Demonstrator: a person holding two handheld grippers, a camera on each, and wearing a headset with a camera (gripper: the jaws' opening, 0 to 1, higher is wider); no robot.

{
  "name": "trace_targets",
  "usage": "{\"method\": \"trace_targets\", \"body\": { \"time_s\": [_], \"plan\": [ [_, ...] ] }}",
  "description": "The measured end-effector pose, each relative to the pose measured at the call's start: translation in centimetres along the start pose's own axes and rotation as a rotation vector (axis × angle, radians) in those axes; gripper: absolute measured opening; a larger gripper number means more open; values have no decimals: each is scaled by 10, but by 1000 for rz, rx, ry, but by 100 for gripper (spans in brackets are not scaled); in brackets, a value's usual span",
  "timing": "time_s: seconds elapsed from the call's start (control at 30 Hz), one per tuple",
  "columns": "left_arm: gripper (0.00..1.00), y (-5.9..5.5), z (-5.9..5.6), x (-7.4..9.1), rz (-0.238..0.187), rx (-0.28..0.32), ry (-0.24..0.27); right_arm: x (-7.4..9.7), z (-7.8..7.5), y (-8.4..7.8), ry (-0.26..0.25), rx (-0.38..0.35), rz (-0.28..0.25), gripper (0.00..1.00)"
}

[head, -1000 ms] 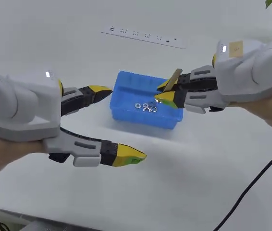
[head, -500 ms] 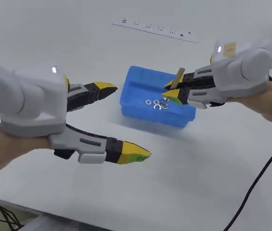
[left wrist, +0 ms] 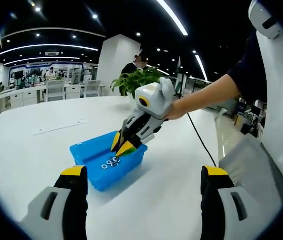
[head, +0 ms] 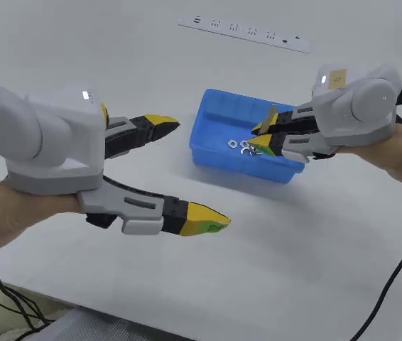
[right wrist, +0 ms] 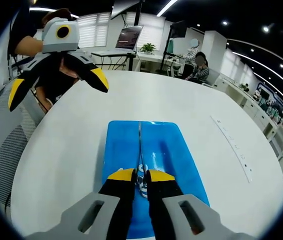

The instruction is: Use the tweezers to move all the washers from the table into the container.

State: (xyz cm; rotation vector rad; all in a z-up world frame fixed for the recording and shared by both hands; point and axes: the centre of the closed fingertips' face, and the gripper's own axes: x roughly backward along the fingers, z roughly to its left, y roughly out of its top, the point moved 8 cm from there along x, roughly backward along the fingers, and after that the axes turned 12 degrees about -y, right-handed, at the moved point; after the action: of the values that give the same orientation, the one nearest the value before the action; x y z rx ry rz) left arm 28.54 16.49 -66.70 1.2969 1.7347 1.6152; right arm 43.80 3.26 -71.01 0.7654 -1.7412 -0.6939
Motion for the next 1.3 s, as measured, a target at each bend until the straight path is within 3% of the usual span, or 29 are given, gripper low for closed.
{"method": "trace_targets", "body": {
  "time_s": [0.53, 1.0, 1.2, 1.3],
  "plan": [
    [99, 9, -1, -2, -3, 5, -9, 1, -5, 4, -9, -2, 11, 10],
    [99, 9, -1, -3, 5, 5, -13, 5, -7, 5, -18, -13, 3, 10],
    [99, 11, 5, -1, -11, 2, 18, 8, -7, 9, -24, -17, -5, 9],
    [97, 17, 10, 0, -8, -15, 47, 12, -6, 15, -21, -27, -35, 8]
  ]
}}
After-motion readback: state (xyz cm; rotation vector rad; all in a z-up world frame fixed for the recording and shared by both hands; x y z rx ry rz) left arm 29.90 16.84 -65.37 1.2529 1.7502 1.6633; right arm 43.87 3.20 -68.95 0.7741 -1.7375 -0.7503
